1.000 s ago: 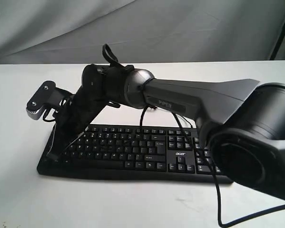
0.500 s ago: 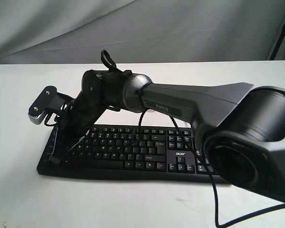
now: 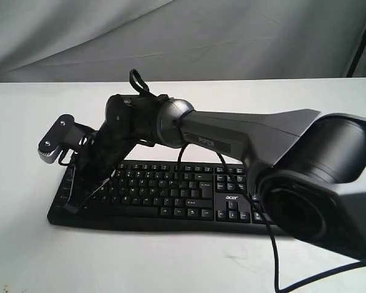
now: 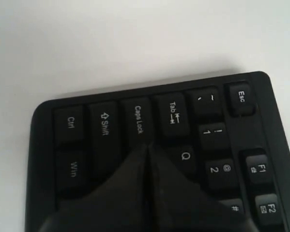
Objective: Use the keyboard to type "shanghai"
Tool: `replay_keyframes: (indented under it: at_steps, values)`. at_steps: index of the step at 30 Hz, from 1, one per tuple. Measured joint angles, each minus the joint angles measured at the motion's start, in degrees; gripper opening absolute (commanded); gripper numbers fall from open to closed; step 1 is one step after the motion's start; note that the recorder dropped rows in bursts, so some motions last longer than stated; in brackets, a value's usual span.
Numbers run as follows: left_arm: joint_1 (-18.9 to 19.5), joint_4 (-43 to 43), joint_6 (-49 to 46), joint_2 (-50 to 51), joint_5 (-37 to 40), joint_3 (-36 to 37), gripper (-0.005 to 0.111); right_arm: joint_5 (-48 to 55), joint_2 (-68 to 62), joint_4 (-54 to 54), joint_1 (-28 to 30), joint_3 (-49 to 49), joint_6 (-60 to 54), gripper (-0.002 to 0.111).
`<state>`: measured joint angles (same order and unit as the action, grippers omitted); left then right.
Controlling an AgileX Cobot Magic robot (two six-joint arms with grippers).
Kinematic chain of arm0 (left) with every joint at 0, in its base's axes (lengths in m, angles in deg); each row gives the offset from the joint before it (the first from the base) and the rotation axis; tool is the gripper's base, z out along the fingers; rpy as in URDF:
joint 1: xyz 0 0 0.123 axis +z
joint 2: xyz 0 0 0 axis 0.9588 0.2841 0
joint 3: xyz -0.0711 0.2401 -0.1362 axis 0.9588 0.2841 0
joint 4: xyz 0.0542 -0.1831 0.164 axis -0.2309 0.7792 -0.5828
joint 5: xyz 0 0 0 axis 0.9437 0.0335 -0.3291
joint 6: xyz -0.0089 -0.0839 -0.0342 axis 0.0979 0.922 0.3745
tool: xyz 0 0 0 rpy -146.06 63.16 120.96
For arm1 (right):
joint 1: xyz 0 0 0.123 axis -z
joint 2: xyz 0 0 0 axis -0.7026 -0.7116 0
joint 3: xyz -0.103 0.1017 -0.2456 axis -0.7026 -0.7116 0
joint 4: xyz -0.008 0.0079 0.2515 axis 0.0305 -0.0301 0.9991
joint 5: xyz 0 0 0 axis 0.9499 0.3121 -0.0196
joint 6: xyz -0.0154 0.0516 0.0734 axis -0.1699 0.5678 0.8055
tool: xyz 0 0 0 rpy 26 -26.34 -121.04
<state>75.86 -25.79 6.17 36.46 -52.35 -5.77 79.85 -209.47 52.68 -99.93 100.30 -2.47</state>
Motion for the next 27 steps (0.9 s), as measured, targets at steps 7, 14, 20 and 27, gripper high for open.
replay_keyframes:
  at_steps: [7, 14, 20, 27]
  values:
    - [0.0, 0.0, 0.0, 0.0, 0.0, 0.0, 0.000, 0.8, 1.7, -1.7, 0.0, 0.0, 0.0, 0.000]
    - [0.0, 0.0, 0.0, 0.0, 0.0, 0.0, 0.000, 5.8, 10.2, -4.5, 2.4, -9.3, 1.1, 0.000]
    - [0.0, 0.0, 0.0, 0.0, 0.0, 0.0, 0.000, -8.9, 21.8, -2.6, 3.9, -32.3, 1.1, 0.000]
    - [0.0, 0.0, 0.0, 0.0, 0.0, 0.0, 0.000, -11.0, 21.2, -0.3, 3.9, -34.0, 0.4, 0.000]
